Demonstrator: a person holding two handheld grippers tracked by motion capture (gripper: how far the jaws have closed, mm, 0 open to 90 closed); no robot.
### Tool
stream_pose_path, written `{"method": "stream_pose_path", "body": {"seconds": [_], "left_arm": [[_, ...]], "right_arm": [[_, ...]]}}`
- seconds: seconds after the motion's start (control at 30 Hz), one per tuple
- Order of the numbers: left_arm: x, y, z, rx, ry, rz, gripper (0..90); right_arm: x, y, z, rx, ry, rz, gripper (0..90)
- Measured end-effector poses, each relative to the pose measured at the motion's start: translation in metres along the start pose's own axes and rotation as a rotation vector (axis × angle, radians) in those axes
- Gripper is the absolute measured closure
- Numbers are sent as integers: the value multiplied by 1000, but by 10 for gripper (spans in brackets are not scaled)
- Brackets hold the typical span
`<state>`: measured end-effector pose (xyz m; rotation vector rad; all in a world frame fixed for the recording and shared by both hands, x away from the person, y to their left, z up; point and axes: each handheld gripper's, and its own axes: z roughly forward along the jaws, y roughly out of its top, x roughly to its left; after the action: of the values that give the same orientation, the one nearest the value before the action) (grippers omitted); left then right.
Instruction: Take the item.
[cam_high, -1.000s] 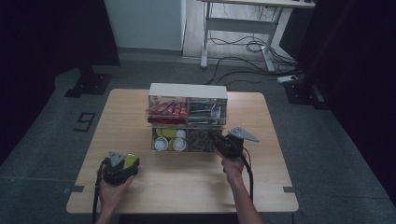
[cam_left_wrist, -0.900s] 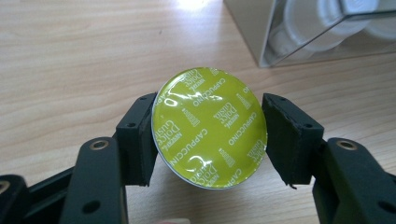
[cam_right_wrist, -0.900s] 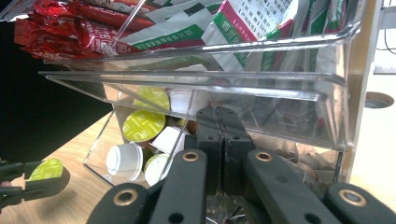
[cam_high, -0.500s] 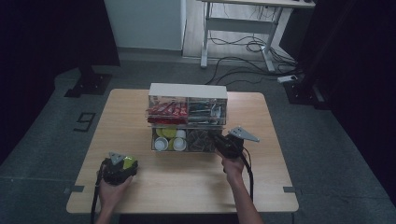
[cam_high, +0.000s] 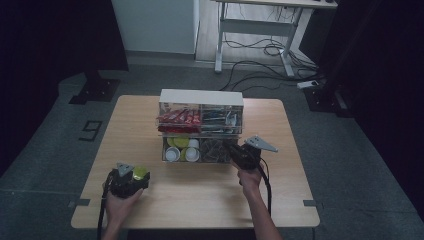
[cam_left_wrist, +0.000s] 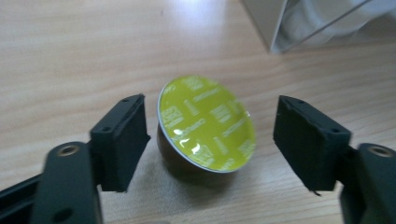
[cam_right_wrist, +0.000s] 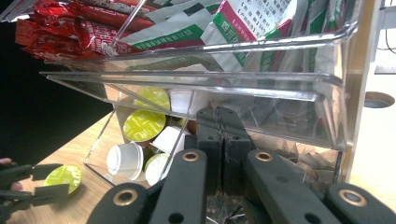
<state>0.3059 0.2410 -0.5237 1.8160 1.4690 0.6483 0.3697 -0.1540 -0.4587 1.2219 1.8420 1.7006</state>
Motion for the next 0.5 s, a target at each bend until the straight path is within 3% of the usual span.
{"method": "stream_pose_path", "body": {"seconds": [0.27,0.5], "left_arm": [[-9,8,-20,-74,-29,11,214],[-21,12,-33,-103,-52,33,230]], "right_arm": [[0,0,0,0,0,-1,878],[0,1,-2,2,0,1,875]]}}
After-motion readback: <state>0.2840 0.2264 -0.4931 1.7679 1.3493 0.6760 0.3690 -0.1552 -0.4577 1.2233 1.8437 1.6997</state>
